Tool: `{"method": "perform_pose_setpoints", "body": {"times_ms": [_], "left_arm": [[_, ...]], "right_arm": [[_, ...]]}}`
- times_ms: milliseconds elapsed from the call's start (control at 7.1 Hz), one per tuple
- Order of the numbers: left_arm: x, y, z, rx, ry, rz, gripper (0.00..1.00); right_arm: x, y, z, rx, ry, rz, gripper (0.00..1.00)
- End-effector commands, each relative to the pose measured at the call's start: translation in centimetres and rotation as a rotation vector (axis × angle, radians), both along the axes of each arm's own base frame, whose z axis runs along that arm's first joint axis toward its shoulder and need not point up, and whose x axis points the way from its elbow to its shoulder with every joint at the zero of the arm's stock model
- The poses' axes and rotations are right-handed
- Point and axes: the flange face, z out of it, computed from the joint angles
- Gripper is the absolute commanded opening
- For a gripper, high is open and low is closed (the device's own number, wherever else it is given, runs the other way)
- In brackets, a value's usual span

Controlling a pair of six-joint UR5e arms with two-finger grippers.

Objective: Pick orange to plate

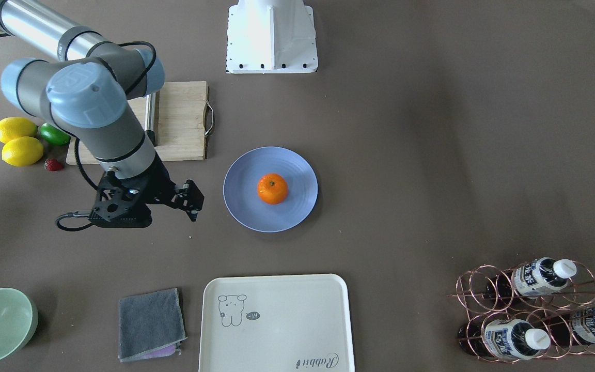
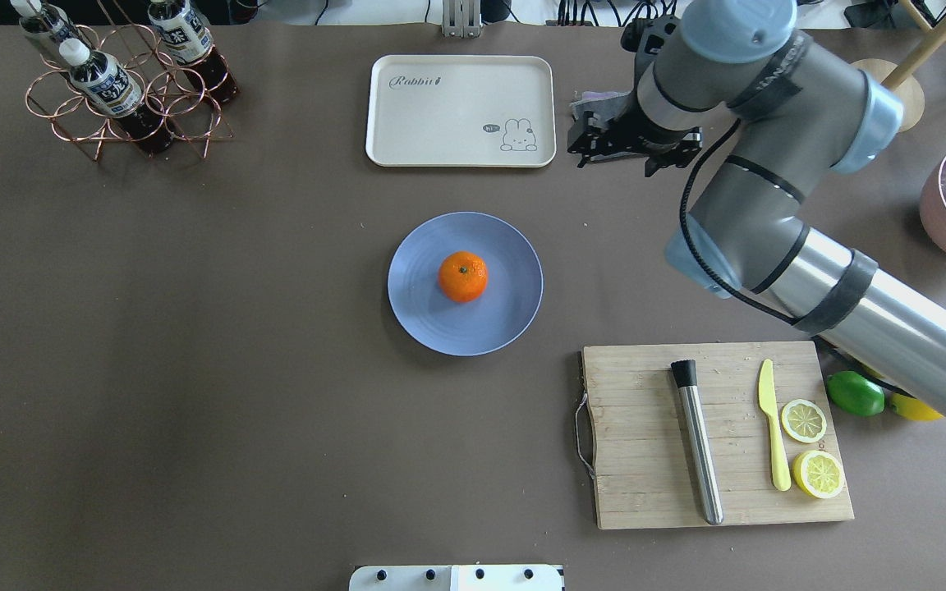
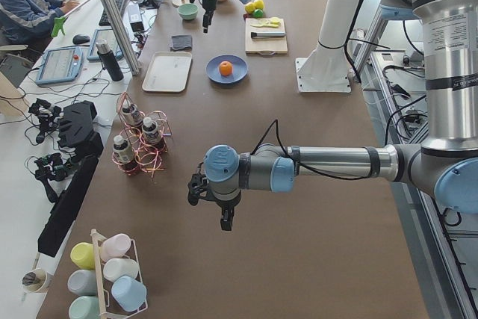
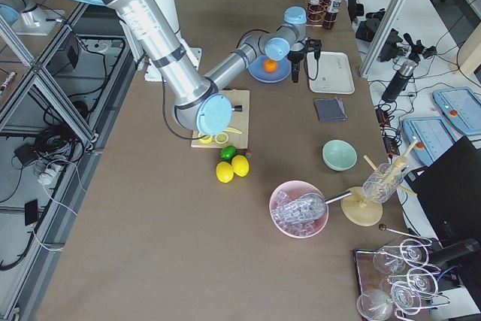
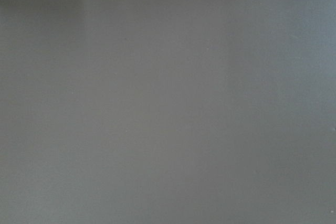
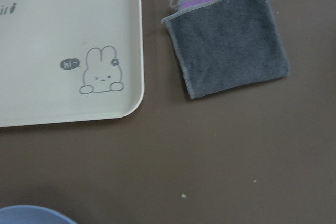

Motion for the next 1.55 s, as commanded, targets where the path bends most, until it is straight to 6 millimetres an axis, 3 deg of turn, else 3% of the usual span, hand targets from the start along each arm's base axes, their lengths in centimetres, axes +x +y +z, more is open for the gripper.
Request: {"method": "perform_pose_setpoints", "body": {"times_ms": [0,141,423,704,845,986,1268,1408], "left_arm": [[-1.7,-0.5,-0.6,-0.002,0.001,0.011,0.98],[-1.7,-0.7,-0.9,0.004,0.0,0.013,0.98],[-1.7,-0.8,-1.8,0.022,0.0,0.013,0.98],[-1.7,-0.9,-2.0,0.027,0.0,0.013,0.98],[-1.7,-0.9,-1.9,0.025,0.0,0.013,0.98],[-1.8,-0.1,-0.9,-0.004,0.0,0.006,0.98],[-2.3,0.1,-1.0,-0.004,0.002,-0.009,0.98],[-2.3,0.2,-1.1,-0.003,0.002,-0.009,0.98]], "right_arm": [[14.3,-0.5,9.7,0.093,0.048,-0.101,1.0],[19.5,1.1,16.2,0.144,0.118,-0.172,1.0],[32.0,4.9,27.3,0.206,0.212,-0.271,1.0],[41.1,11.9,35.7,0.176,0.213,-0.284,1.0],[43.9,14.9,37.8,0.127,0.18,-0.228,1.0],[46.5,15.9,37.7,0.113,0.165,-0.17,1.0],[46.9,15.3,36.1,0.072,0.145,-0.163,1.0],[46.9,16.1,36.2,0.062,0.146,-0.164,1.0]]}}
